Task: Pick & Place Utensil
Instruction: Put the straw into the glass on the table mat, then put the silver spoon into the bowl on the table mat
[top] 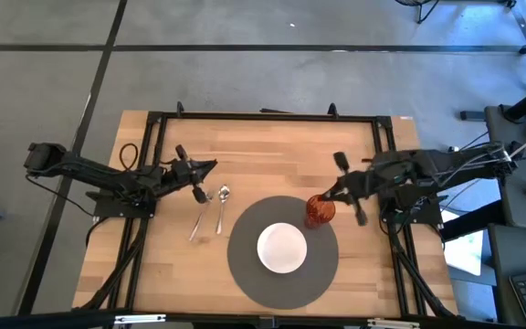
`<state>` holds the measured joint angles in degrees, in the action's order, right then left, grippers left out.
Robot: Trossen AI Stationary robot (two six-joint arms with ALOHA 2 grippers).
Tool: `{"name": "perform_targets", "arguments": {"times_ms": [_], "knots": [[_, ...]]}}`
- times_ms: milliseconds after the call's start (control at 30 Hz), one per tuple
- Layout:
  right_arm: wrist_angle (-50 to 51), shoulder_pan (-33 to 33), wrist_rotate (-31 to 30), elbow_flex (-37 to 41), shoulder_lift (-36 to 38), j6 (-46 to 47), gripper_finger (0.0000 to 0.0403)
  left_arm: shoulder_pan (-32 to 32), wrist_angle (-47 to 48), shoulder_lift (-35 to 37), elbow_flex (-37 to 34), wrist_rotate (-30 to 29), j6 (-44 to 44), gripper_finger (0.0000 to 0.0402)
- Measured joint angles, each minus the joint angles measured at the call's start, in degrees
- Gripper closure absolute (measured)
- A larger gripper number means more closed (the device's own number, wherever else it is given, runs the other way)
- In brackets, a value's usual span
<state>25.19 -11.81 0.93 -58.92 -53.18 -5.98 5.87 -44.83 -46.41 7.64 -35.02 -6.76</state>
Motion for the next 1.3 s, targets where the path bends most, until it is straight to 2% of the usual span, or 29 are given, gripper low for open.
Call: {"name": "perform_targets", "arguments": {"times_ms": [333, 567, 700, 933, 1100, 1200, 1300], "knots": [[-3.1, -0.2, -0.9, 4.0, -3.8, 2.7, 0.0400, 0.0, 0.0, -0.1, 0.0, 2.1, 0.0, 0.0398], [-3.8, -0.2, -0.2, 4.9, -4.0, 2.0, 0.0377, 0.0, 0.0, -0.1, 0.0, 2.1, 0.2, 0.0398], [-5.1, -0.2, 1.2, 4.9, -4.0, 3.8, 0.0342, 0.0, 0.0, -0.1, 0.0, 2.1, 0.2, 0.0398], [-5.9, -0.2, -0.3, 4.6, -1.9, 5.6, 0.0236, 0.0, 0.0, -0.1, 0.0, 2.1, 0.6, 0.0398], [-6.2, -0.2, -2.0, 2.9, 5.5, 1.2, 0.0197, 0.0, 0.0, -0.1, 0.0, 2.1, 0.6, 0.0398], [-6.9, -0.2, -7.2, 3.8, 13.6, -1.4, 0.0199, 0.0, 0.0, -0.1, 0.0, 2.1, 0.6, 0.0398], [-9.7, -0.1, -8.2, 8.9, 21.1, -1.6, 0.0224, 0.0, 0.2, -0.1, 0.0, 2.1, 0.6, 0.0398]]}}
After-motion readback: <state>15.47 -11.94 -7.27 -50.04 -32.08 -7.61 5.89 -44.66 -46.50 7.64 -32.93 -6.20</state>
